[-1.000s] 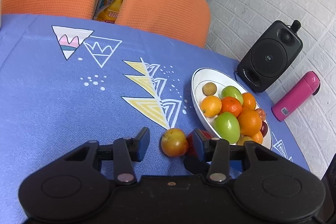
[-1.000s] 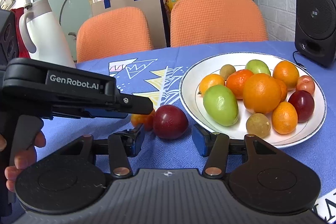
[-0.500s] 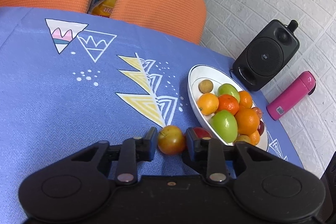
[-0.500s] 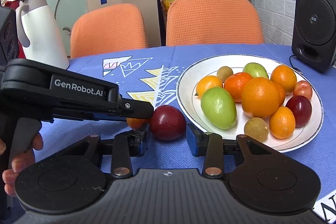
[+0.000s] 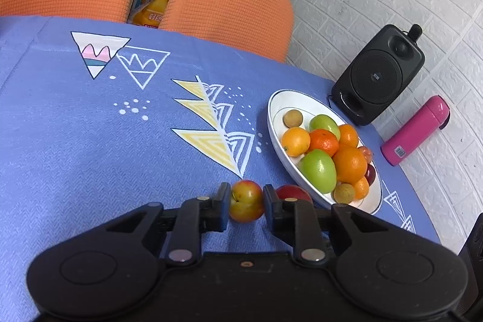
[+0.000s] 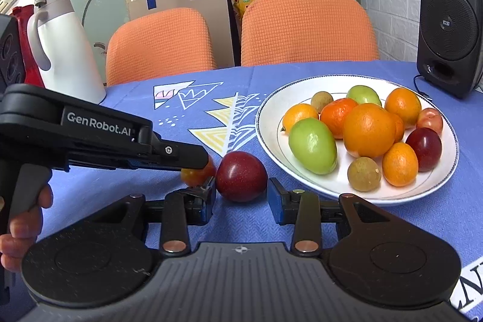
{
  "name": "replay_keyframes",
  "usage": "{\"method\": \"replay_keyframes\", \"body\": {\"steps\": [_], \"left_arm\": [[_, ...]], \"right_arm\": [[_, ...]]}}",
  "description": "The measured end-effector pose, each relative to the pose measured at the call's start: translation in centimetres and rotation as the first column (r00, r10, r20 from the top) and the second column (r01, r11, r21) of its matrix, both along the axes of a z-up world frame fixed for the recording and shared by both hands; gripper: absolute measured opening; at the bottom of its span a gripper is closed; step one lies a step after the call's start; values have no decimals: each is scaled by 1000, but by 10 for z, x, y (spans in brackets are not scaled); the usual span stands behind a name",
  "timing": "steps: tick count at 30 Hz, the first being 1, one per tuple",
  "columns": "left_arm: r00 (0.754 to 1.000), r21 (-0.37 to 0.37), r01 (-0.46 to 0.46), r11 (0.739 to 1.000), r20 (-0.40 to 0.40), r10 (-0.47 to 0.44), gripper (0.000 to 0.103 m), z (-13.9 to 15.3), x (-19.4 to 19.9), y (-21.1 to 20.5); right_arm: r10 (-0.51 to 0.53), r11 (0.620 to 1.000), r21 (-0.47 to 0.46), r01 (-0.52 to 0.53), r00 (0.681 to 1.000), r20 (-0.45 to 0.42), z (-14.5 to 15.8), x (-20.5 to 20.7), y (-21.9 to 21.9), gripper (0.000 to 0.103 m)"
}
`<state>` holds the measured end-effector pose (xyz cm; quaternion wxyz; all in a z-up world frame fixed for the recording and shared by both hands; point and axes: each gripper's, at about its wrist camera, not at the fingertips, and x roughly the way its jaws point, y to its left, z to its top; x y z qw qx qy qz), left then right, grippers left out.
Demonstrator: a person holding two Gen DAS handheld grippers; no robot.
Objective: Organize fruits
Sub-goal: 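Grasp the red-yellow apple with the left tool while the right tool grasps the dark plum, then carry the apple with the left tool while the right tool carries the plum over the plate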
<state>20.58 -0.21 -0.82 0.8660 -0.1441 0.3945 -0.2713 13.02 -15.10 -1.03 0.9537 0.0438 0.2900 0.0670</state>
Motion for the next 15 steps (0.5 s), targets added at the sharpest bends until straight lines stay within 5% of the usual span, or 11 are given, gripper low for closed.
{"method": "replay_keyframes", "body": {"steps": [15], "left_arm": [[1000, 28, 9, 1000, -11, -9, 103, -7, 4, -14]], "right_arm": [[-13, 1000, 20, 13, 1000, 11, 2, -20, -9, 65]]}}
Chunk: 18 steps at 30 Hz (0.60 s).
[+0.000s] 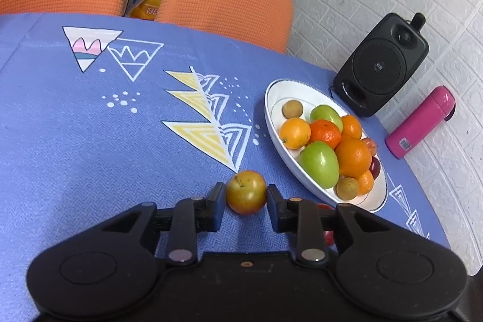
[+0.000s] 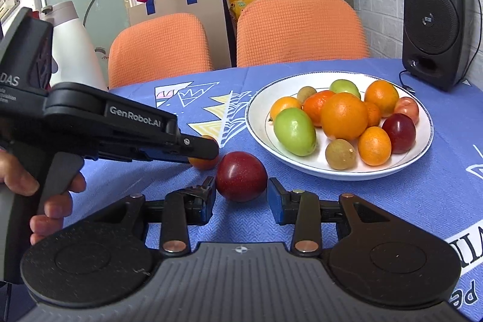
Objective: Organize fruits
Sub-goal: 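Carry the apple with the left tool while the right tool carries the plum over the plate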
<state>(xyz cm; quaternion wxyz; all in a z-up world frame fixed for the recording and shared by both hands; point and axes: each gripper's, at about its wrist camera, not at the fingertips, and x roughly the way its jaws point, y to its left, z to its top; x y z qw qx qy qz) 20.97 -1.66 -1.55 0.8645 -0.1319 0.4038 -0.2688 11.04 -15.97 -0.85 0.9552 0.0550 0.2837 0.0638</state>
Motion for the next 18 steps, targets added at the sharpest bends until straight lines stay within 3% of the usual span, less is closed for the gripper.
{"method": "replay_keyframes", "body": {"steps": [8, 18], "left_arm": [[1000, 42, 1, 999, 25, -2, 103, 4, -3, -6], [994, -18, 22, 1000, 106, -20, 103, 38, -13, -18]], "right_arm": [[-8, 1000, 14, 8, 1000, 6, 0, -3, -6, 65], [-54, 998, 26, 52, 995, 88, 21, -11, -25, 65]]}}
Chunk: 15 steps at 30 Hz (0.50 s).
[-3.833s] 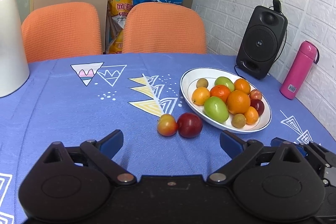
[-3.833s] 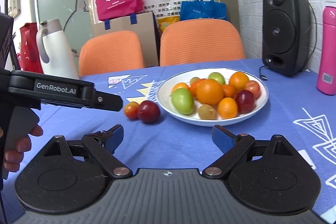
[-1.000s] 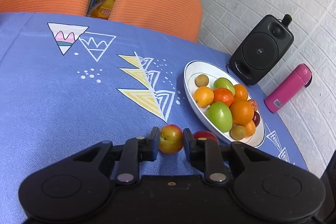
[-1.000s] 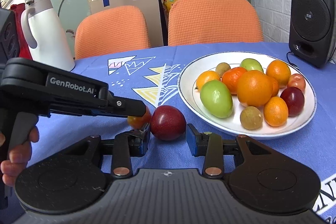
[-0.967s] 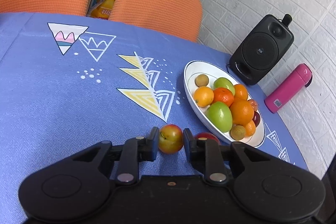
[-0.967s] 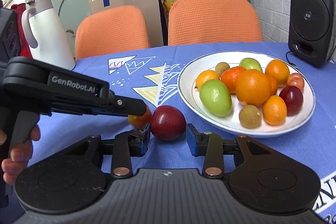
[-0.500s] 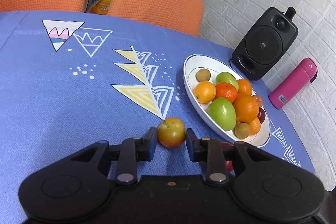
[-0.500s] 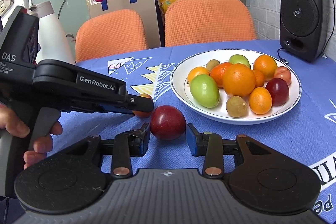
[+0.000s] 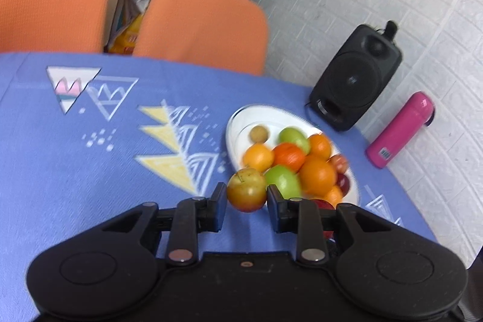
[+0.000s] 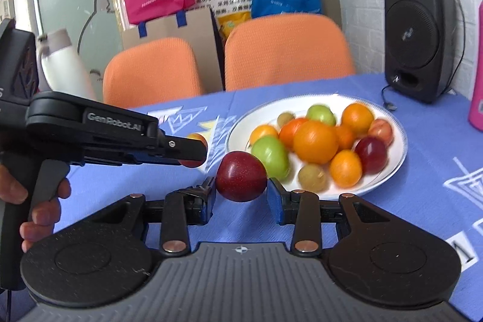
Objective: Organize fruits
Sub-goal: 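Carry the apple with the left tool while the right tool carries the plum over the plate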
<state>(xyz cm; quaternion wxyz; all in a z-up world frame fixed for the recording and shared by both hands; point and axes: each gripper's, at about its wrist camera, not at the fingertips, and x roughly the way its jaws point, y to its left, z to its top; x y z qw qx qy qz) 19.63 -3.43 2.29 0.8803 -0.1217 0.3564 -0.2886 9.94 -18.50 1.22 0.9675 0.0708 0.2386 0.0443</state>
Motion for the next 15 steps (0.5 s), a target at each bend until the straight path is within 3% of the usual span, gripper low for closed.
{"method": "replay_keyframes", "body": {"steps": [8, 15], "left_arm": [[1000, -18, 1, 1000, 25, -1, 103, 17, 15, -23], [1000, -55, -26, 998, 5, 26, 103, 13, 32, -33]], "right_arm": [[-49, 999, -18, 51, 997, 65, 17, 6, -23, 65], [-50, 994, -93, 58, 995, 87, 15, 31, -31, 65]]}}
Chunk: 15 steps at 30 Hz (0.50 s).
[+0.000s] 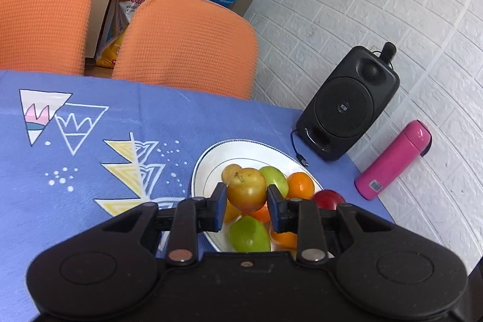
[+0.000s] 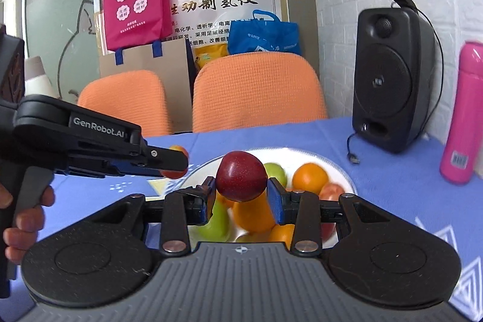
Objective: Organize fruits
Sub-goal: 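Carry the apple with the left tool while the right tool carries the plum over the plate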
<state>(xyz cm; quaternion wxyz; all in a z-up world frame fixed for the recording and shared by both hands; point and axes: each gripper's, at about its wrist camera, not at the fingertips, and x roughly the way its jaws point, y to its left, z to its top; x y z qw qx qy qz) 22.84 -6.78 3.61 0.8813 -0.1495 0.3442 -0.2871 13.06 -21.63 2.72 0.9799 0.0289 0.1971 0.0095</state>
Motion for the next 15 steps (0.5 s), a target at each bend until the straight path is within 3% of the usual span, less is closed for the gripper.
{"method": "replay_keyframes", "body": {"steps": [15], "left_arm": [[999, -37, -44, 998, -34, 43, 103, -23, 29, -5]], "right_arm": [[71, 990, -119, -75, 997, -44, -11, 45, 2, 65]]}}
